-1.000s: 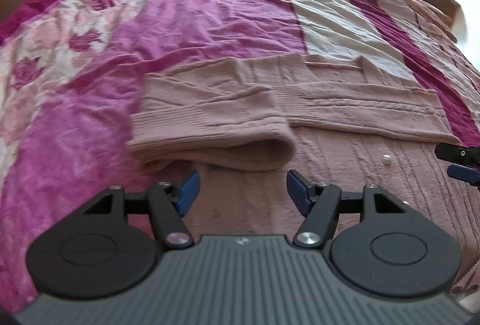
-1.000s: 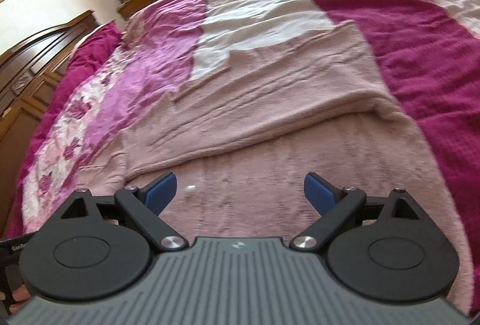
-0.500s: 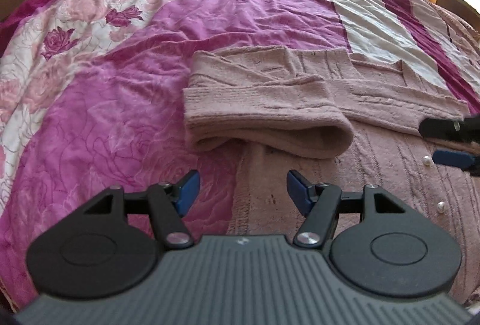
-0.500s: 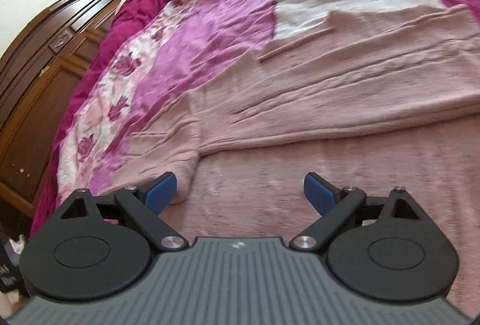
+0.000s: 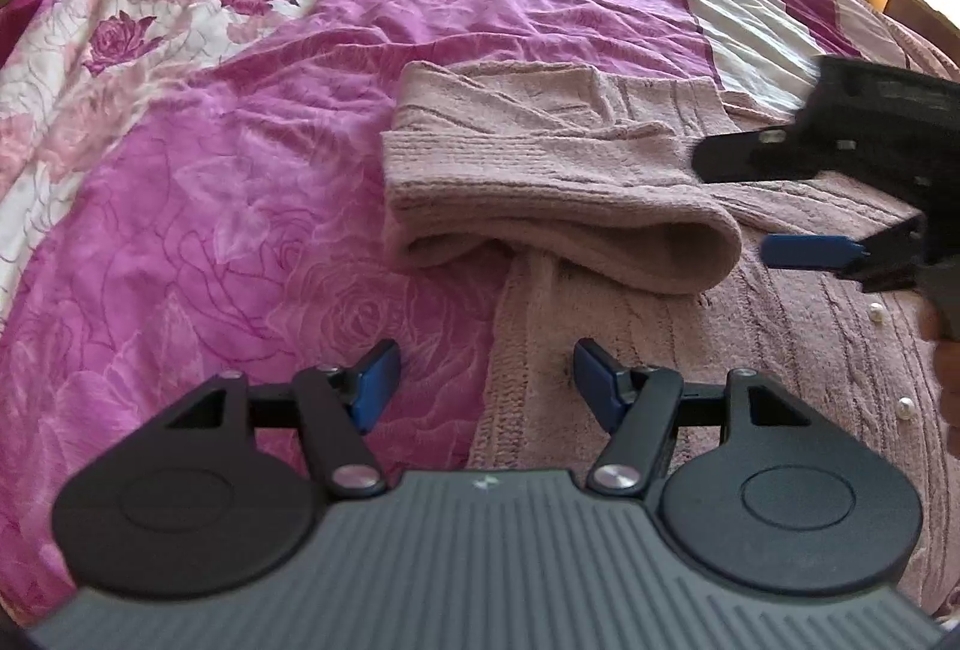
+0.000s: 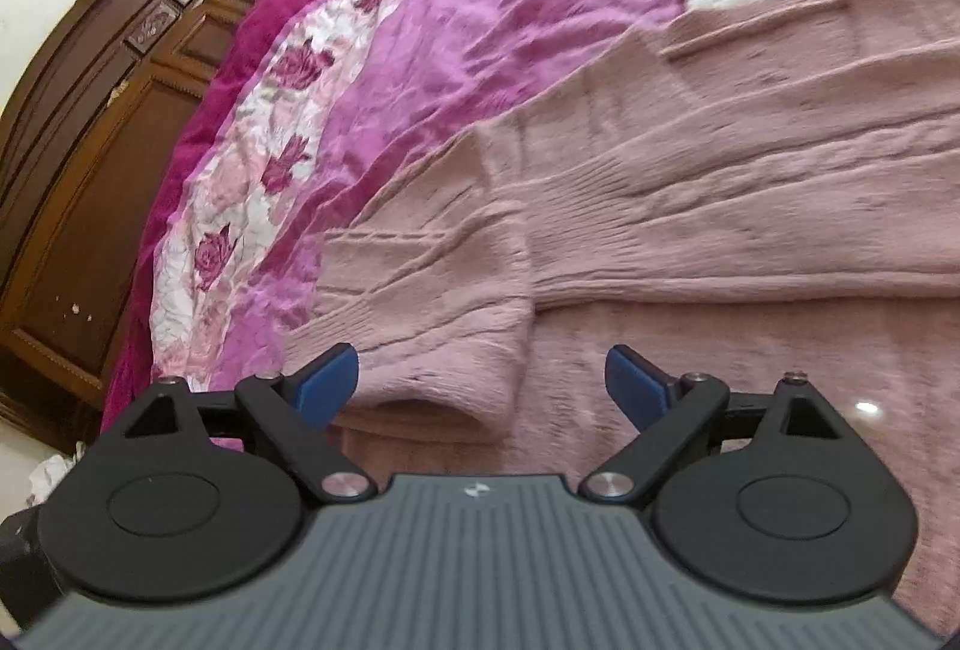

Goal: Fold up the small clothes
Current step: 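Move the right tool to a cardigan sleeve and close on it, then lay the sleeve across the cardigan body and open the right tool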

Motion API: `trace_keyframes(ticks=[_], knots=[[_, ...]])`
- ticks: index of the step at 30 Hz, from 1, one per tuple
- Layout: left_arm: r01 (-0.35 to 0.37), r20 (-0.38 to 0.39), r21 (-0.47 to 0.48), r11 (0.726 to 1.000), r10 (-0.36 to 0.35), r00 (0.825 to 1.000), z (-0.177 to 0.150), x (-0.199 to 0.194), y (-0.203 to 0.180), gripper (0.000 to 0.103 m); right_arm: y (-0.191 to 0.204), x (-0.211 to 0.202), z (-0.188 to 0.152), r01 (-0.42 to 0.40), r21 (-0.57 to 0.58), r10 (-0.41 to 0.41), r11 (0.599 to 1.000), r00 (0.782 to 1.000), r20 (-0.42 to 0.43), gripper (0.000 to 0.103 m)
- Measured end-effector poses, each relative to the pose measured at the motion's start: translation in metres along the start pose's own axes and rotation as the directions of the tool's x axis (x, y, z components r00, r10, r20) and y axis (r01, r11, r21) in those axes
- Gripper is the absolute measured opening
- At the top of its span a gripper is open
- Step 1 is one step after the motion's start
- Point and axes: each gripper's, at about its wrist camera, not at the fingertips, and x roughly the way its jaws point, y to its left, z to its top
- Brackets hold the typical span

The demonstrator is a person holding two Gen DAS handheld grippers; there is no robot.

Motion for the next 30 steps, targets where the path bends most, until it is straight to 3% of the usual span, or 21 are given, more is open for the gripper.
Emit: trace_keyframes(ticks=[2, 5, 7, 9, 17, 23, 30], knots=[[0.003, 0.004, -0.004, 1.000, -0.003, 1.000, 0.000, 0.000, 0.001, 0.065, 0.005, 0.013, 0.003, 0.025, -0.016, -0.025, 1.000, 1.000, -0.013, 0.085], [0.008, 0.017, -0.003, 1.000, -0.008, 1.000, -0.001, 0.000, 0.001, 0.065, 0.008, 0.027, 0.007, 0.032, -0.037, -0.034, 0.999, 0.999, -0.040, 0.061], [0.013, 0.028, -0.007, 1.000, -0.012, 1.000, -0.001, 0.000, 0.002, 0.065, 0.010, 0.032, 0.011, 0.026, -0.045, -0.028, 0.999, 0.998, -0.057, 0.033], [0.018, 0.039, -0.012, 1.000, -0.017, 0.999, 0.001, 0.001, 0.002, 0.065, 0.013, 0.033, 0.016, 0.017, -0.056, -0.020, 0.998, 0.998, -0.061, 0.014], [0.020, 0.099, -0.034, 0.999, -0.017, 0.995, 0.018, 0.014, -0.003, 0.065, 0.044, -0.003, 0.047, -0.024, -0.181, 0.035, 0.983, 0.998, 0.054, 0.009], [-0.080, 0.121, 0.008, 0.997, 0.079, 0.990, 0.030, 0.031, -0.016, 0.065, 0.063, -0.033, 0.070, 0.010, -0.273, 0.036, 0.962, 0.986, 0.161, 0.009], [-0.120, 0.125, 0.044, 0.992, 0.114, 0.986, 0.029, 0.038, -0.023, 0.065, 0.041, -0.072, 0.079, 0.087, -0.264, -0.009, 0.961, 0.960, 0.281, 0.009]])
